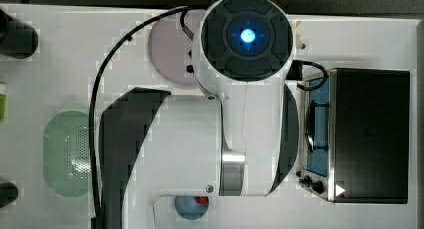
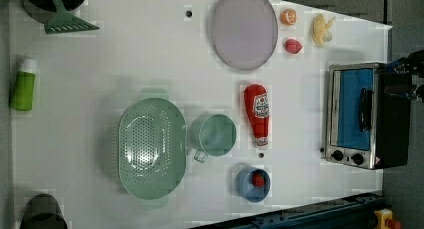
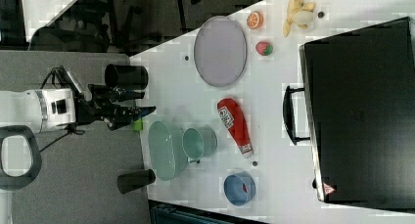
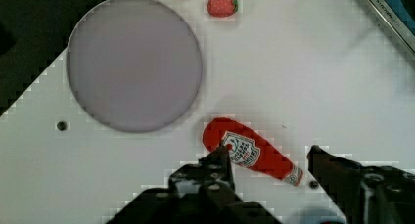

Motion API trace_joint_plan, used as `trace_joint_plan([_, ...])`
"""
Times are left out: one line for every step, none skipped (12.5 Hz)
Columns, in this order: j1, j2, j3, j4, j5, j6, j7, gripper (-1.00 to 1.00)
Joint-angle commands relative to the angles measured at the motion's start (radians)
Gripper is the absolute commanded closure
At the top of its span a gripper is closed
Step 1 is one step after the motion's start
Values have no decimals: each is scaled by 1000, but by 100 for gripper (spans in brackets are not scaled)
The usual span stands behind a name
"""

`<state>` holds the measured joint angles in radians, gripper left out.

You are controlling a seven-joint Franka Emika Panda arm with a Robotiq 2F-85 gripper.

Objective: Pick Ketchup from the table and place it in strainer.

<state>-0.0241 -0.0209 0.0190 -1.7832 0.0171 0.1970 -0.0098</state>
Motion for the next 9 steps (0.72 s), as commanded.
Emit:
trace_joint_plan([-104,-200,64,-113,8,-119,9,-58])
trace_joint_plan([-104,-198,66,-125,8,-111,9,-80])
trace_joint_plan([-103,-194,69,-142,8,-98,9,-100])
trace_joint_plan([-102,-187,75,-163,8,-78,-1,-100])
trace_joint_plan([-101,-177,82,-187,8,-52,-29,-100])
trace_joint_plan([-100,-166,91,-212,8,-14,-77,-100])
trace_joint_plan([-100,-153,100,-238,8,30,-134,-100])
trace_joint_plan([-100,-139,109,-266,8,75,-197,-100])
trace_joint_plan([-99,-124,117,-293,8,118,-263,-100])
